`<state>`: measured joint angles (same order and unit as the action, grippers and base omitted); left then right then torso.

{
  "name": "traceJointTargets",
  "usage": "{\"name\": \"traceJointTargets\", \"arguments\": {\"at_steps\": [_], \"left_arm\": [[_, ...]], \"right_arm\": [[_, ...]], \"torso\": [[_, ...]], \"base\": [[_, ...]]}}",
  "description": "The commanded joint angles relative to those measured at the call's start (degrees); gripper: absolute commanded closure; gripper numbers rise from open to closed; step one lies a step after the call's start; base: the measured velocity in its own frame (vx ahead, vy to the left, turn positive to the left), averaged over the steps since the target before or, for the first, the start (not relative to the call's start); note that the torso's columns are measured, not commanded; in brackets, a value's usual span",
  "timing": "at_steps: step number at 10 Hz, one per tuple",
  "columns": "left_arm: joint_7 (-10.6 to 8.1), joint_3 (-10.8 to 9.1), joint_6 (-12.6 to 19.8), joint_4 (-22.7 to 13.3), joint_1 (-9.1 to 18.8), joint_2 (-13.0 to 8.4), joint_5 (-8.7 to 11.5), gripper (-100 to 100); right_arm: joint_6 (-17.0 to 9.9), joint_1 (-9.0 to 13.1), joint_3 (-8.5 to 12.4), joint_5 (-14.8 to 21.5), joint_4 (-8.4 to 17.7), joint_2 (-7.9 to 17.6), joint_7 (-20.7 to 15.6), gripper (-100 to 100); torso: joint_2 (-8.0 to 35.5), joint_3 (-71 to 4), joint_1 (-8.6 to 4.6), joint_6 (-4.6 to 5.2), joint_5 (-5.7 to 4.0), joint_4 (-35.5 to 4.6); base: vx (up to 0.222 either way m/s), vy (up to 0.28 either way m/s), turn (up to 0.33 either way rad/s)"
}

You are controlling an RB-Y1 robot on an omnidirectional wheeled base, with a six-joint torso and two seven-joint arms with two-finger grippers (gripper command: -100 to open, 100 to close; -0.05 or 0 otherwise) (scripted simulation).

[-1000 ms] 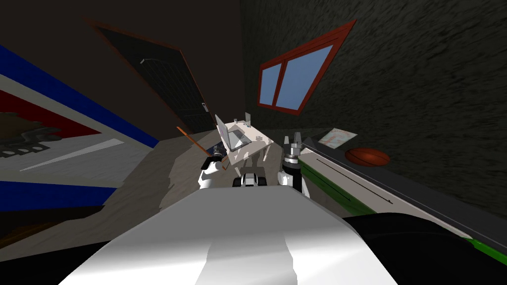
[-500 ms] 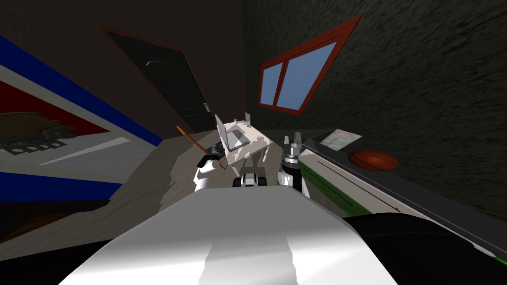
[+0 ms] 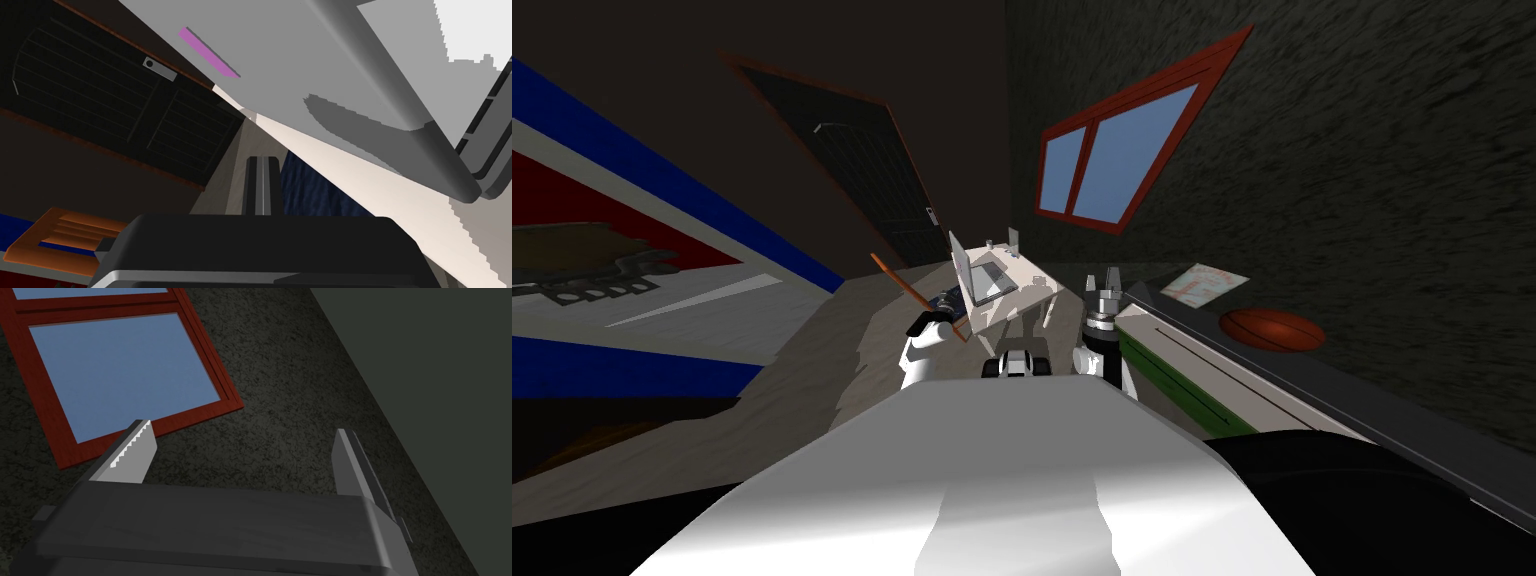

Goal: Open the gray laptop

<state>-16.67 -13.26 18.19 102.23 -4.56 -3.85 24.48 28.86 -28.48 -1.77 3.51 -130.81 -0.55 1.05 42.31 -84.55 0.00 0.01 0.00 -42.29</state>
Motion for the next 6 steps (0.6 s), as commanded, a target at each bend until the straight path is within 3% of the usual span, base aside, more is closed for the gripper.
{"name": "traceJointTargets", "arguments": {"at_steps": [1, 3, 4, 6], "left_arm": [[0.00, 0.00, 0.0, 0.0, 0.0, 0.0, 0.0, 100], [0.00, 0.00, 0.0, 0.0, 0.0, 0.0, 0.0, 100], [0.64, -0.80, 2.6, 0.9, 0.4, -0.7, -0.6, 100], [0.64, -0.80, 2.6, 0.9, 0.4, -0.7, -0.6, 100]], "right_arm": [[0.0, 0.0, 0.0, 0.0, 0.0, 0.0, 0.0, 0], [0.0, 0.0, 0.0, 0.0, 0.0, 0.0, 0.0, 0], [0.0, 0.0, 0.0, 0.0, 0.0, 0.0, 0.0, 0], [0.0, 0.0, 0.0, 0.0, 0.0, 0.0, 0.0, 0]], "torso": [[0.0, 0.0, 0.03, -0.01, 0.01, 0.0], [0.0, 0.0, -0.02, 0.00, -0.01, 0.0], [0.0, 0.0, 0.03, -0.01, 0.00, 0.0], [-0.1, -0.1, -0.12, -0.01, -0.03, 0.0]], "base": [[0.000, 0.000, 0.000], [-0.005, -0.005, -0.022], [0.021, -0.034, 0.087], [0.015, -0.055, 0.062]]}}
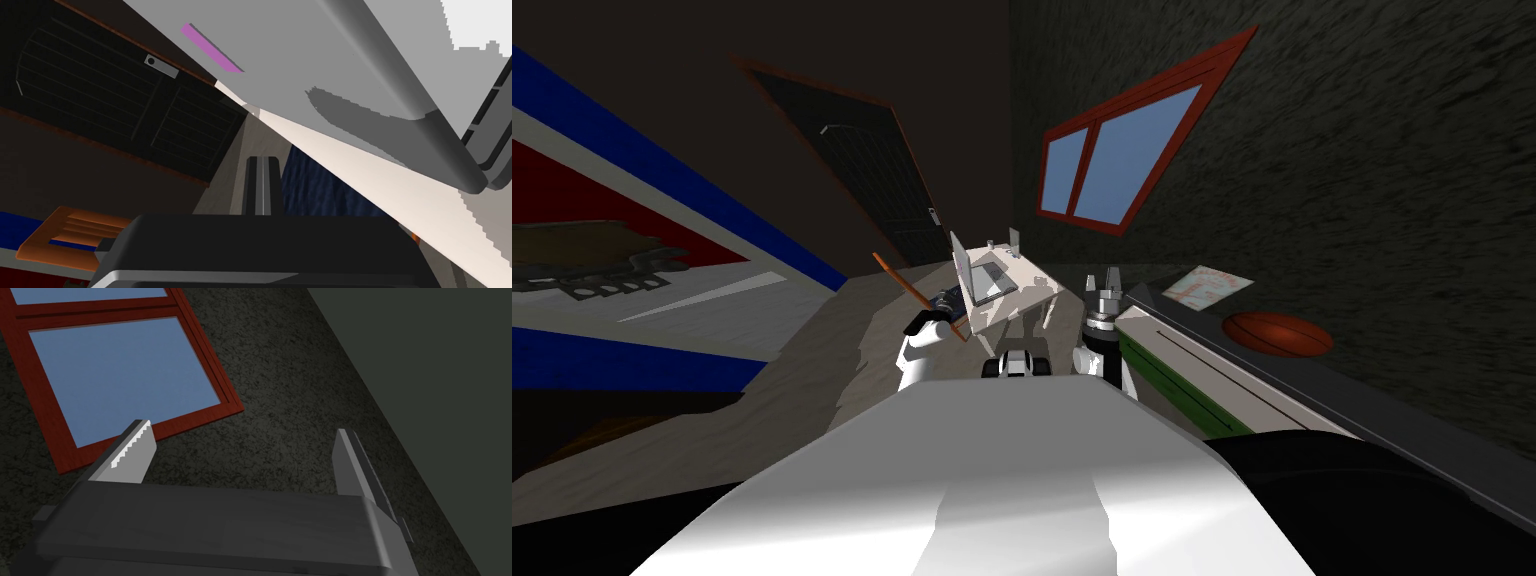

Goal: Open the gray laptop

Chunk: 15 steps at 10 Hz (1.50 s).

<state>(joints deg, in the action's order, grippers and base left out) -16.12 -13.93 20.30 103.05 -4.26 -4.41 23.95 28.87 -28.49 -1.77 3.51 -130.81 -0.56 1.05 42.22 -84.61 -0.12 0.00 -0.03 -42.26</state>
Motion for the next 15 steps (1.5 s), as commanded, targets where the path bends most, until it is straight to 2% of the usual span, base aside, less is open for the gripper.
{"name": "traceJointTargets", "arguments": {"at_steps": [1, 4, 5, 9, 10, 14, 15], "left_arm": [[0.09, -0.12, 0.4, 0.1, 0.1, -0.1, -0.1, 100], [0.09, -0.12, 0.4, 0.1, 0.1, -0.1, -0.1, 100], [0.74, -0.92, 3.0, 1.0, 0.5, -0.8, -0.6, 100], [0.74, -0.92, 3.0, 1.0, 0.5, -0.8, -0.6, 100], [0.37, -0.68, 1.4, 0.4, 0.6, -2.2, -0.1, -100], [-0.37, -0.16, -2.1, -1.2, 0.7, -2.4, 1.0, -100], [-0.60, 0.01, -3.2, -1.6, 0.8, -3.1, 1.4, -100]], "right_arm": [[0.0, 0.0, 0.0, 0.0, 0.0, 0.0, 0.0, 0], [0.0, 0.0, 0.0, 0.0, 0.0, 0.0, 0.0, 0], [0.0, 0.0, 0.0, 0.0, 0.0, 0.0, 0.0, 0], [0.0, 0.0, 0.0, 0.0, 0.0, 0.0, 0.0, 0], [0.0, 0.0, 0.0, 0.0, 0.0, 0.0, 0.0, 0], [0.0, 0.0, 0.0, 0.0, 0.0, 0.0, 0.0, 0], [0.0, 0.0, 0.0, 0.0, 0.0, 0.0, 0.0, 0]], "torso": [[0.1, 0.1, 0.06, 0.02, 0.02, 0.0], [0.1, 0.0, 0.20, -0.01, 0.06, 0.0], [0.1, 0.0, 0.16, 0.00, 0.05, 0.0], [0.1, 0.1, 0.10, 0.01, 0.03, 0.0], [0.1, 0.1, 0.18, -0.02, 0.05, 0.0], [0.1, 0.0, 0.11, 0.00, 0.03, 0.0], [0.1, 0.0, 0.10, 0.04, 0.03, 0.0]], "base": [[-0.015, -0.019, -0.070], [-0.004, 0.003, -0.016], [0.021, -0.040, 0.079], [0.003, -0.032, -0.006], [0.003, -0.023, -0.007], [0.003, -0.027, -0.006], [0.000, -0.029, -0.005]]}}
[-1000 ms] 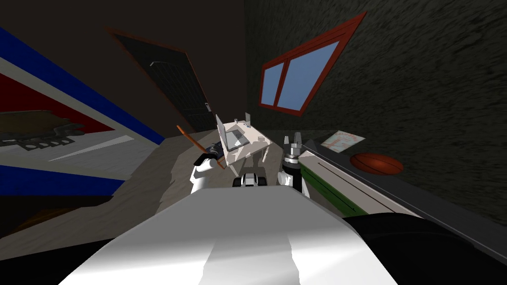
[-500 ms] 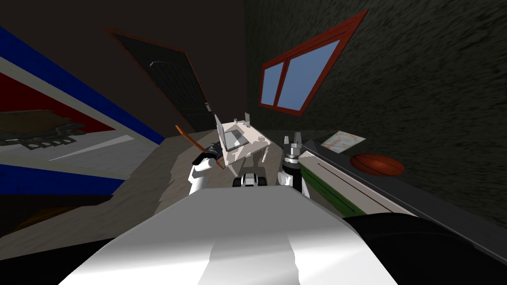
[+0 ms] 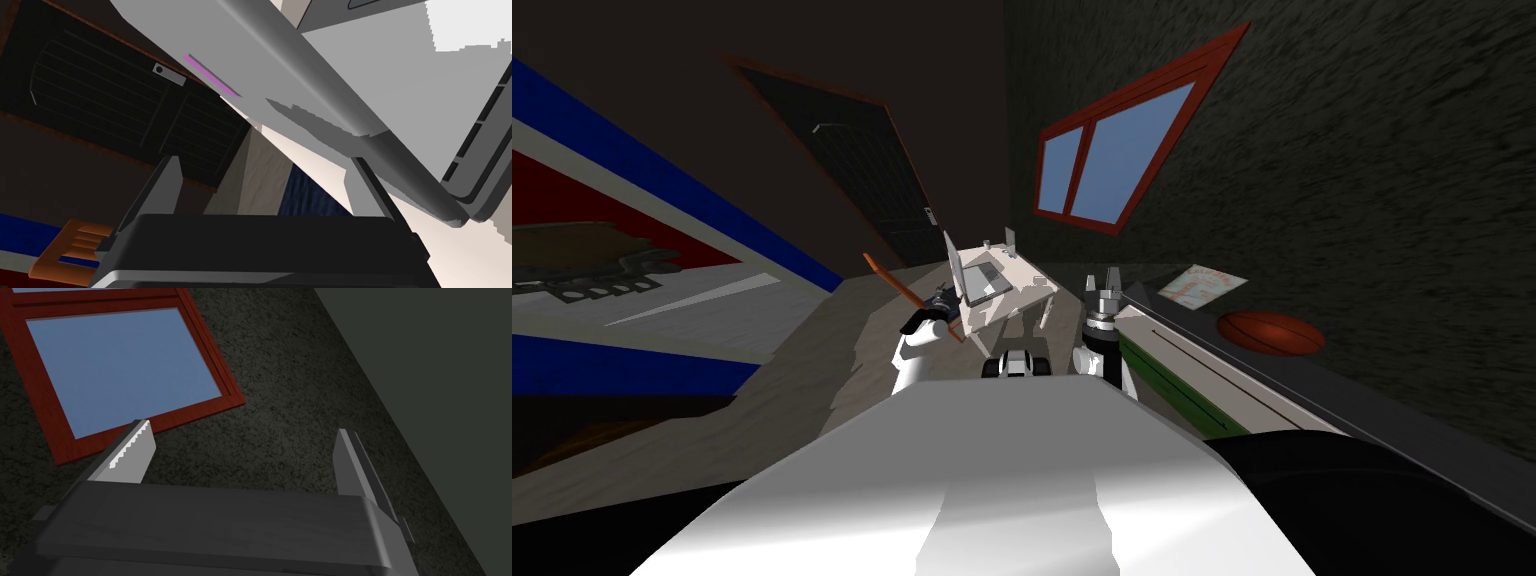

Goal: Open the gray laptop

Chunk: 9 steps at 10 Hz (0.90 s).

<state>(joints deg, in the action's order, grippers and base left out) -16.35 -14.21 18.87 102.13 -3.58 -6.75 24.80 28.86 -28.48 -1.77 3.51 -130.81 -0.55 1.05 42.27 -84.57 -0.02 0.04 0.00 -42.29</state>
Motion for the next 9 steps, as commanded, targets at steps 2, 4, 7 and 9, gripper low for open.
{"name": "traceJointTargets", "arguments": {"at_steps": [2, 4, 7, 9], "left_arm": [[-0.73, 0.58, -3.6, -1.6, 0.2, -0.4, 1.1, -100], [-0.94, 0.75, -4.6, -2.2, 0.3, 2.6, 1.4, -100], [-1.03, 0.83, -5.1, -2.5, 0.3, 6.1, 1.5, -100], [-0.99, 0.64, -5.3, -2.0, 0.1, 5.5, 1.4, -100]], "right_arm": [[0.0, 0.0, 0.0, 0.0, 0.0, 0.0, 0.0, 0], [0.0, 0.0, 0.0, 0.0, 0.0, 0.0, 0.0, 0], [0.0, 0.0, 0.0, 0.0, 0.0, 0.0, 0.0, 0], [0.0, 0.0, 0.0, 0.0, 0.0, 0.0, 0.0, 0]], "torso": [[0.0, 0.0, -0.03, 0.01, -0.02, 0.0], [0.0, 0.0, -0.06, 0.11, 0.01, 0.0], [-0.1, -0.1, -0.08, 0.15, 0.06, 0.1], [-0.1, -0.1, -0.03, 0.05, 0.03, 0.1]], "base": [[0.000, -0.026, -0.006], [0.001, -0.014, 0.003], [0.001, -0.003, 0.000], [0.000, 0.000, 0.000]]}}
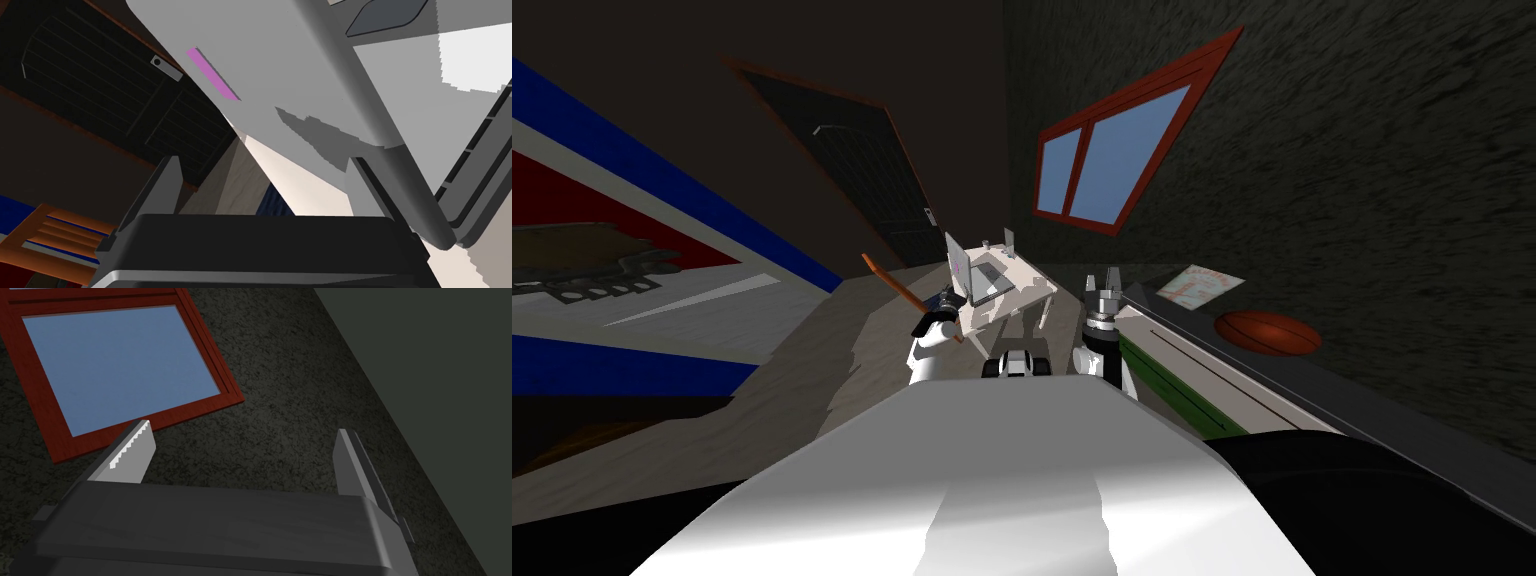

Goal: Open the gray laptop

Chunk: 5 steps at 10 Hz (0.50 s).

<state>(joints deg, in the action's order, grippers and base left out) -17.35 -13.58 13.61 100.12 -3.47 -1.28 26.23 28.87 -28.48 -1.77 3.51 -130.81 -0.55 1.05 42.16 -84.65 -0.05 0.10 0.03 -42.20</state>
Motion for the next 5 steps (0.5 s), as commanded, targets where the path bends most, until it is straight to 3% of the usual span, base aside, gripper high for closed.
{"name": "traceJointTargets", "arguments": {"at_steps": [1, 5], "left_arm": [[0.00, 0.00, 0.0, 0.0, 0.0, 0.0, 0.0, 100], [1.51, -2.00, 7.1, 3.9, -0.9, -3.0, -1.8, 100]], "right_arm": [[0.0, 0.0, 0.0, 0.0, 0.0, 0.0, 0.0, 0], [0.0, 0.0, 0.0, 0.0, 0.0, 0.0, 0.0, 0]], "torso": [[0.1, 0.0, 0.05, -0.07, -0.01, -0.1], [0.0, 0.0, -0.14, -0.09, -0.09, 0.0]], "base": [[0.000, 0.000, 0.000], [0.056, -0.088, 0.016]]}}
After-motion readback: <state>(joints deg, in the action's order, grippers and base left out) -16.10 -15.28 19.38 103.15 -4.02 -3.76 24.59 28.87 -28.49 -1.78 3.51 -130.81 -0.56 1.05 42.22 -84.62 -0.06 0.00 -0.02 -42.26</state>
